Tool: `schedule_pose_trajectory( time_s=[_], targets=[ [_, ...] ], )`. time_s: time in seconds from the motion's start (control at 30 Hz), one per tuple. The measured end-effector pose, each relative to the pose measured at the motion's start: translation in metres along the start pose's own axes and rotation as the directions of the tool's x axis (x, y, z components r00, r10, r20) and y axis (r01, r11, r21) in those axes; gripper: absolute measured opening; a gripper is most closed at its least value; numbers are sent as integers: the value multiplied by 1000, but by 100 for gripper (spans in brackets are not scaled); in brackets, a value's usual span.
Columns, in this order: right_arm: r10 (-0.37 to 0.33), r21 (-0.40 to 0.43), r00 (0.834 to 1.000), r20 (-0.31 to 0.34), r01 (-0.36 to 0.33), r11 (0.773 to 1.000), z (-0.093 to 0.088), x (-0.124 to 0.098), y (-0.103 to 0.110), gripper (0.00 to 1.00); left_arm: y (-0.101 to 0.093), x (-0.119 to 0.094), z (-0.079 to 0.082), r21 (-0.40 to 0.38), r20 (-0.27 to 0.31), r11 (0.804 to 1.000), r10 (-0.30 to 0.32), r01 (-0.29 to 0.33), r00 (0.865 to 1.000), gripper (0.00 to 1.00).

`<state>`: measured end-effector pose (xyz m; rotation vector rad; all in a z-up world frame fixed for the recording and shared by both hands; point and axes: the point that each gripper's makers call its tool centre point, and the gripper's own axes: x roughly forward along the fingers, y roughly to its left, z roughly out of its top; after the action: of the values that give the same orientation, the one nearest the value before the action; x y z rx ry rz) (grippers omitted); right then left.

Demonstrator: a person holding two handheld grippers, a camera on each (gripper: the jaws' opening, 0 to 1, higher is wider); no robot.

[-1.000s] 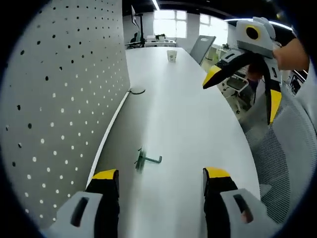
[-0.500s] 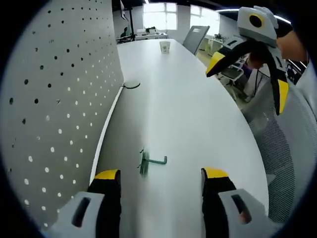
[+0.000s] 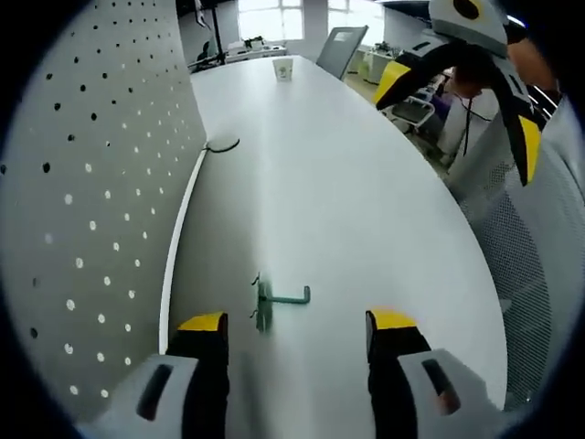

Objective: Insert the hook assembly into the mounting plate slot until the hook locks in place.

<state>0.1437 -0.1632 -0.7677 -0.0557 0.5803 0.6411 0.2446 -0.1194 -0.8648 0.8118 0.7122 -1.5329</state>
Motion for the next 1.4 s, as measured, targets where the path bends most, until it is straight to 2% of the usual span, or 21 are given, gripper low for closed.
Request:
schedule_pose_trajectory(
  time_s=[0.43,0.47,0.5,0.63,0.8,0.87,1.0,1.17,1.3,1.4],
  targets=[
    [-4,15,1000,1,4,1000,-2,0,-3,70,3,13,-12,8,-54,999,-40,41,998,59],
    [-3,29,1000,2,3,1000,-2,0,-3,69,3,14,-8,14,-33,999,-38,38,999,58],
    [-2,37,1000,6,2,999,0,-1,-3,69,2,13,-9,-2,-42,999,-42,42,998,59],
    [-3,34,1000,20,2,999,4,-1,-4,68,5,14,-9,28,-46,999,-32,33,998,54],
    [-4,39,1000,20,3,999,3,1,-5,68,7,14,-9,18,-41,1000,-25,25,999,51],
    [-3,37,1000,17,3,999,2,2,-4,68,9,14,-9,11,-39,1000,-18,18,999,47],
    [-6,44,1000,16,5,999,0,2,-5,68,13,12,-10,-18,-35,1000,2,-3,999,33],
    [-12,50,1000,15,11,999,0,0,-7,67,15,12,-9,-33,-29,999,15,-16,999,28],
    [-16,51,1000,16,15,999,0,-2,-7,66,19,11,-10,-54,-35,998,37,-39,999,18],
    [-17,52,1000,17,16,999,0,-2,-8,66,21,11,-10,-77,-32,996,47,-50,998,15]
  ],
)
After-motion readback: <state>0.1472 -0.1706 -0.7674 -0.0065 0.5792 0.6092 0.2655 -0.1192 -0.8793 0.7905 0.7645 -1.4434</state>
